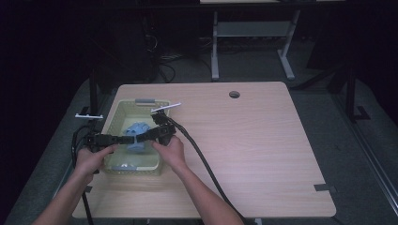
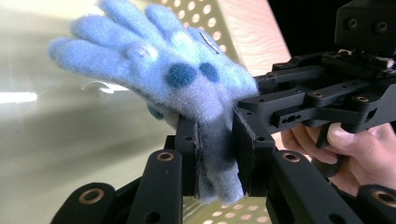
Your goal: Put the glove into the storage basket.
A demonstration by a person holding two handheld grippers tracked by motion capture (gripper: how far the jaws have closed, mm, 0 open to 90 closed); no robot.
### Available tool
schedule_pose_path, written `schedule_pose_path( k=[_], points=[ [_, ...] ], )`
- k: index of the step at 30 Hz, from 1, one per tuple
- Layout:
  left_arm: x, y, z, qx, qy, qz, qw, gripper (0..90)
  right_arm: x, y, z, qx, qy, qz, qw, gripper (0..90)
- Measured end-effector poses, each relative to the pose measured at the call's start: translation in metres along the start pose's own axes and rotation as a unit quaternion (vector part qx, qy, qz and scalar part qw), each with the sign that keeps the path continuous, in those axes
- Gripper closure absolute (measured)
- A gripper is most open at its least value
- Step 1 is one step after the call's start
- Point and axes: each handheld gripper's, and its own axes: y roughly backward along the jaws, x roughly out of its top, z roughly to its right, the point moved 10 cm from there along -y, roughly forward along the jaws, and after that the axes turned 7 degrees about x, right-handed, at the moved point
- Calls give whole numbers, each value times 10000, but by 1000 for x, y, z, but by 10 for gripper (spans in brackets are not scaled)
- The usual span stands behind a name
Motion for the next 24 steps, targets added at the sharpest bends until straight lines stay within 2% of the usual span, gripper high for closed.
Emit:
schedule_pose_path(
  k=[7,9,10,12,14,17,23,24],
  points=[
    [-4,-3,-6,246,-49,-160,9996,727,-4,-7,6,-100,-72,-85,9999,721],
    [-4,-4,-5,280,-8,-186,9994,728,-5,-8,6,-95,-86,-84,9999,720],
    [-5,-4,-7,348,-81,-229,9991,731,-6,-9,8,-98,-109,-93,9998,717],
    [-6,-5,-7,383,-79,-246,9989,732,-6,-9,8,-96,-133,-105,9998,717],
    [-6,-6,-8,395,-29,-263,9989,734,-8,-11,10,-130,-150,-122,9997,715],
    [-6,-7,-9,398,-126,-294,9987,736,-8,-10,10,-180,-132,-112,9997,712],
    [-7,-8,-9,404,-114,-320,9986,746,-8,-10,10,-246,-105,-128,9996,708],
    [-7,-8,-10,406,-164,-311,9986,746,-8,-10,10,-246,-105,-128,9996,708]
  ],
)
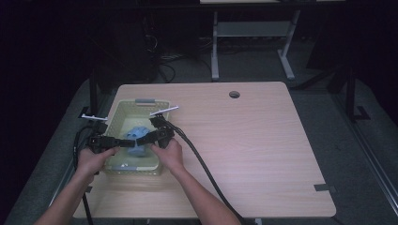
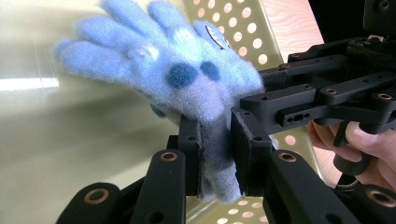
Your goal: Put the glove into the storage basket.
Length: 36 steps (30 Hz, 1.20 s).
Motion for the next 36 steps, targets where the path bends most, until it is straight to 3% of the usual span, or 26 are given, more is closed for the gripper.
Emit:
schedule_pose_path(
  k=[11,15,18,21,23,25,26,27,29,31,32,33,34,36],
  points=[
    [-1,0,1,19,28,-4,10000,748,-3,3,-1,-135,159,-118,9997,697],
    [-1,0,-2,93,-49,1,9999,747,-2,6,0,-179,221,-134,9995,697],
    [-1,-3,-5,252,-56,-50,9997,748,0,12,2,-278,227,-146,9993,699],
    [-5,-10,-9,498,-173,-277,9982,752,2,18,4,-337,264,-112,9990,701],
    [-6,-13,-10,715,-334,-436,9959,756,3,20,3,-311,278,-84,9991,701],
    [-10,-16,-13,1103,-537,-751,9896,755,2,21,1,-291,311,-77,9991,697],
    [-10,-16,-13,1103,-537,-751,9896,751,2,21,1,-291,311,-77,9991,697],
    [-11,-19,-14,1267,-580,-826,9868,744,2,22,-1,-269,338,-65,9990,696],
    [-12,-21,-13,1284,-523,-836,9868,734,3,23,-1,-274,348,-44,9990,696],
    [-16,-22,-16,1403,-638,-991,9831,691,3,28,-3,-247,337,7,9991,696],
    [-18,-22,-18,1495,-789,-1160,9788,678,4,29,-3,-254,346,32,9991,696],
    [-18,-22,-18,1495,-789,-1160,9788,661,4,29,-3,-254,346,32,9991,696],
    [-19,-21,-20,1573,-802,-1251,9763,634,5,32,-4,-242,341,73,9991,694],
    [-19,-20,-22,1604,-763,-1300,9755,592,5,35,-5,-243,377,91,9990,694]
  ],
)
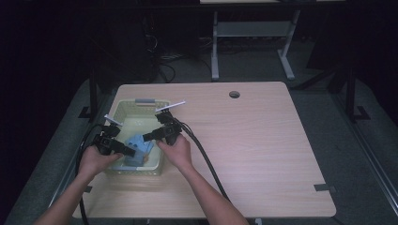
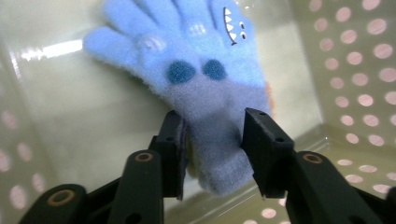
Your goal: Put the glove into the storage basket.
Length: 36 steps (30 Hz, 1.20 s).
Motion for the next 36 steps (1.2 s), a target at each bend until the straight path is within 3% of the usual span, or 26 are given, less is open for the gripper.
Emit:
schedule_pose_path(
  k=[7,8,10,11,17,22,25,26,29,30,36],
  points=[
    [5,11,-4,186,61,111,9997,583,3,8,-2,39,35,129,9999,693],
    [6,14,-4,183,22,153,9997,614,3,9,-3,50,5,149,9999,693],
    [8,16,-2,276,-96,198,9994,778,3,13,-4,65,30,200,9998,690],
    [9,16,-2,319,-142,186,9992,793,3,14,-5,77,58,212,9997,690],
    [7,1,1,423,-207,-132,9988,803,3,23,-11,135,81,284,9995,690],
    [5,-9,1,522,-381,-478,9968,791,3,31,-12,154,164,375,9990,687],
    [8,-5,4,496,-357,-383,9974,773,2,33,-11,156,152,383,9990,683],
    [11,-1,6,449,-265,-196,9984,757,2,36,-10,167,97,416,9989,676],
    [14,5,8,388,-194,-7,9991,738,1,39,-7,162,122,421,9989,664],
    [15,8,7,379,-198,78,9991,720,1,42,-7,178,21,467,9987,662],
    [20,23,13,80,-48,460,9989,687,-1,49,-4,142,18,522,9985,648]
  ],
)
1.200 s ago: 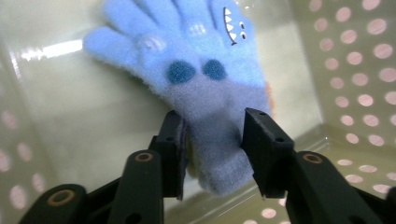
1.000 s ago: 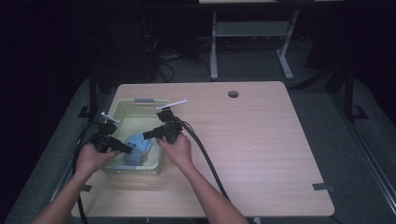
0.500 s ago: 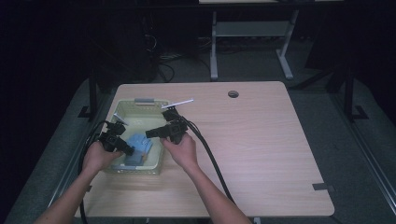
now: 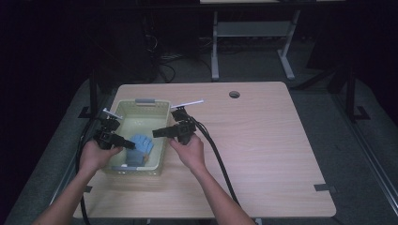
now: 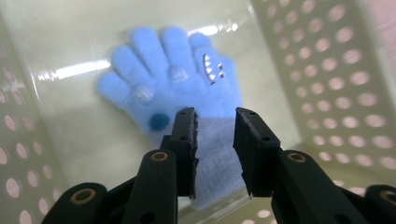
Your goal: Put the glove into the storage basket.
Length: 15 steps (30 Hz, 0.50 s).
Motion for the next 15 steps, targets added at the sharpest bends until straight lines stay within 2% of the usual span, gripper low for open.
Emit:
schedule_pose_path(
  k=[2,3,4,5,6,7,12,14,15],
  points=[
    [3,3,3,-90,45,134,9999,677,0,6,2,7,-39,31,10000,637],
    [3,6,3,-111,-30,135,9998,677,0,6,2,7,-39,31,10000,637],
    [5,9,6,-186,-57,243,9995,672,1,11,5,-11,-64,32,10000,629],
    [5,9,6,-186,-57,243,9995,671,1,11,5,-11,-64,32,10000,629],
    [8,10,10,-257,-7,341,9991,672,2,14,8,-20,-64,76,9999,623],
    [9,12,11,-264,-54,372,9989,672,2,14,8,-20,-64,76,9999,623],
    [17,20,28,-479,-107,670,9965,648,3,27,13,-67,-105,135,9998,601],
    [20,24,37,-639,-116,780,9948,632,3,33,16,-64,-91,175,9998,598],
    [20,25,40,-656,-123,817,9944,619,2,40,18,-66,-128,208,9997,593]
  ],
)
